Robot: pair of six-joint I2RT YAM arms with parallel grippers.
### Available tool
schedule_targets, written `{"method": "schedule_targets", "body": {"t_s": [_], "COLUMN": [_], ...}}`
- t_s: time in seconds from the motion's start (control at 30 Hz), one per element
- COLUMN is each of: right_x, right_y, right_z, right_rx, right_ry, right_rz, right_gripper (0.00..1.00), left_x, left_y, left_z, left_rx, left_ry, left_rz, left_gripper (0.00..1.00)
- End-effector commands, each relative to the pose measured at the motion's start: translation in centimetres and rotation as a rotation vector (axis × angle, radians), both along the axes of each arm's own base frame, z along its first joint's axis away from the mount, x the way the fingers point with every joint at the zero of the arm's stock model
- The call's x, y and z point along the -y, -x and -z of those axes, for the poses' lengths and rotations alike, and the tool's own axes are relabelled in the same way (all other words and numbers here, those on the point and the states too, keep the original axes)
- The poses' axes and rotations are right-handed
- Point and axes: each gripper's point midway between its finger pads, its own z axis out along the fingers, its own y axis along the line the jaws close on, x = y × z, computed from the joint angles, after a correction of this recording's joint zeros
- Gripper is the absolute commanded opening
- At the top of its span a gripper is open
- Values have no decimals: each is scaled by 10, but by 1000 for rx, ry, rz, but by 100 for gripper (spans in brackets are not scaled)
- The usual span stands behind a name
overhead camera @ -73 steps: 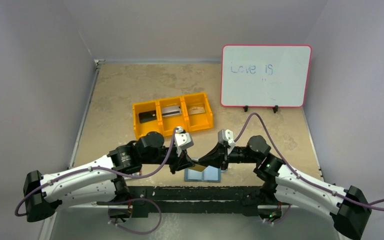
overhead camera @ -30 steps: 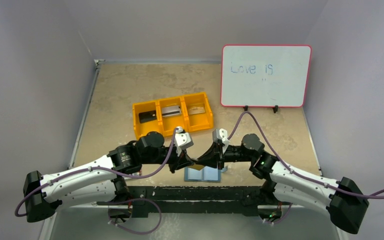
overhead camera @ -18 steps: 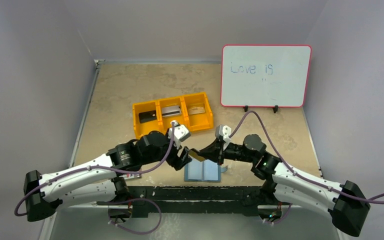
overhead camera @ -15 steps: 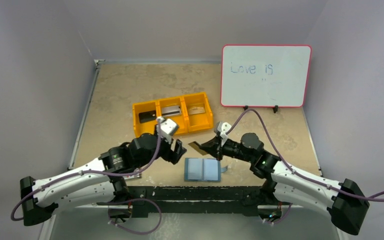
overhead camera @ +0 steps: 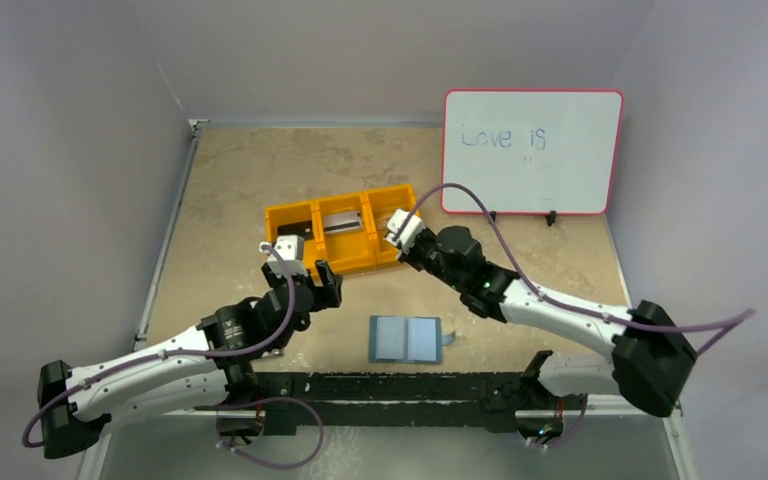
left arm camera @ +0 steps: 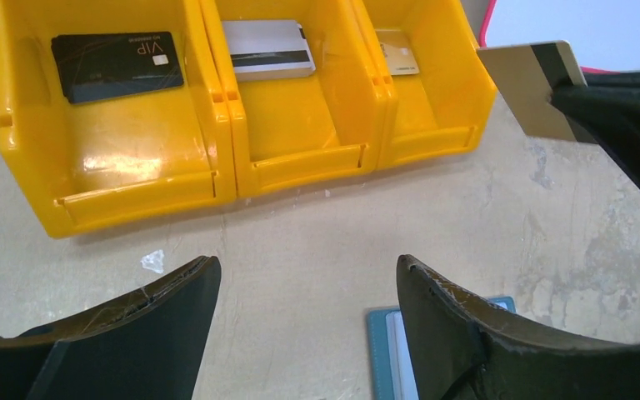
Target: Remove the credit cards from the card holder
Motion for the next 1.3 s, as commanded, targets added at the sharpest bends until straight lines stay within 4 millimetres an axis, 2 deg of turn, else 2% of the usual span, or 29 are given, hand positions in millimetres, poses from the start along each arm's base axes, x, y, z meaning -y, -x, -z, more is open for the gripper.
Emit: {"method": "schedule_targets", "body": {"t_s": [0.0, 0.27, 0.53, 1.07, 1.23, 1.27], "right_x": [-8, -21, -25, -18, -21, -25], "right_y": [-33, -66, -85, -117, -121, -125], "right_z": [-11, 18, 19, 44, 53, 48], "right_rx": [139, 239, 291, 303, 295, 304], "right_ry": [168, 389, 427, 493, 501, 496], "right_rz": [16, -19, -65, -196, -252, -254], "right_gripper": [0, 0, 0, 0, 0, 0], "left_x": [0, -13, -20, -29, -32, -32], "left_y": [-2, 4, 8, 10, 10, 10], "left_z": [-10, -13, -12, -20, -22, -22], "left_rx": [9, 7, 12, 32, 37, 38], "left_ry": [119, 132, 134, 117, 117, 121], "left_rz": [-53, -65, -60, -64, -73, -74], "left_gripper": [78, 79, 79, 79, 81, 81]}}
